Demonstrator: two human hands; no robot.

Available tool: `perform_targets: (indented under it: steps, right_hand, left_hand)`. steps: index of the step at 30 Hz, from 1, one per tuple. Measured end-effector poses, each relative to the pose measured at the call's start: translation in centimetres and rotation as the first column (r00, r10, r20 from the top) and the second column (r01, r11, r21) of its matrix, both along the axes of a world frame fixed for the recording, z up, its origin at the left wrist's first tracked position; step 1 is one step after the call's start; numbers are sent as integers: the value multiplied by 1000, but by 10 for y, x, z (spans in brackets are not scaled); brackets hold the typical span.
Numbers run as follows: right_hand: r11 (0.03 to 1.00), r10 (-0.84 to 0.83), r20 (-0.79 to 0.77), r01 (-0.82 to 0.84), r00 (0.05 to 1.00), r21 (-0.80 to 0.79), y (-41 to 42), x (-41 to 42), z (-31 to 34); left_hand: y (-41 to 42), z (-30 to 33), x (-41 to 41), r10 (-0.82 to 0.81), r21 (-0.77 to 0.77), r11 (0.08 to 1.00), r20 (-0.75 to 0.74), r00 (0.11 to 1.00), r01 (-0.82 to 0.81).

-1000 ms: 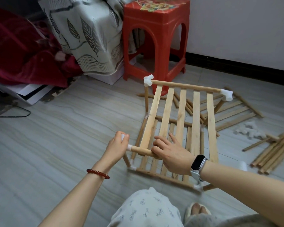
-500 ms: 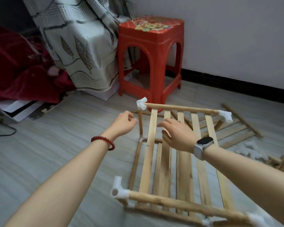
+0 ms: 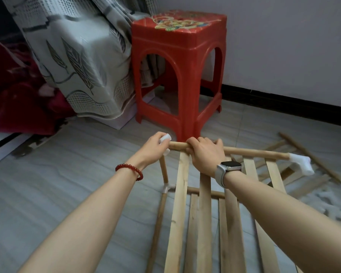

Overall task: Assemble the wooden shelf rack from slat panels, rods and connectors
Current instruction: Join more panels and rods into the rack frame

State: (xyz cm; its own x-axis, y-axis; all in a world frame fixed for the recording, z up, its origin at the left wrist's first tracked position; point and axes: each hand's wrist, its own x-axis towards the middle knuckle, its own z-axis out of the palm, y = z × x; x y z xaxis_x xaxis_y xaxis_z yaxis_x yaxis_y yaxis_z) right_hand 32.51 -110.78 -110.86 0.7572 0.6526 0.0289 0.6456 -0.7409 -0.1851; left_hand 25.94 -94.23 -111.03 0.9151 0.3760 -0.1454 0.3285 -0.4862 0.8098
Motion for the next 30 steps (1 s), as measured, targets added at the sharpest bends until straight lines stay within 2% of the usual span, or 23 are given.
perform_targets:
  steps: [2, 7, 12, 18, 23, 30]
  right_hand:
    - [999, -14, 34, 13, 999, 33, 0, 1, -1]
    - [997, -25, 12, 24, 1000, 67, -1, -1, 1]
    - [996, -21, 7, 20, 1000, 82, -2, -3, 0]
    - [996, -7, 33, 4, 999, 85, -2, -5, -4]
    - [994, 17, 79, -26, 997, 106, -1, -7, -10]
    - [992, -8, 111, -6, 994, 127, 1, -9, -15]
  left_hand:
    - [8, 1, -6, -52, 4, 999, -25, 998, 52]
    - [8, 12, -10, -174, 125, 974, -128, 977, 189]
    - [10, 19, -10, -200, 239, 940, -190, 961, 243]
    - [9, 20, -6, -260, 310, 905, -136, 956, 291]
    - [15, 20, -5, -357, 361, 840, -192, 914, 404]
    - [7, 4, -8, -326, 315, 883, -118, 938, 347]
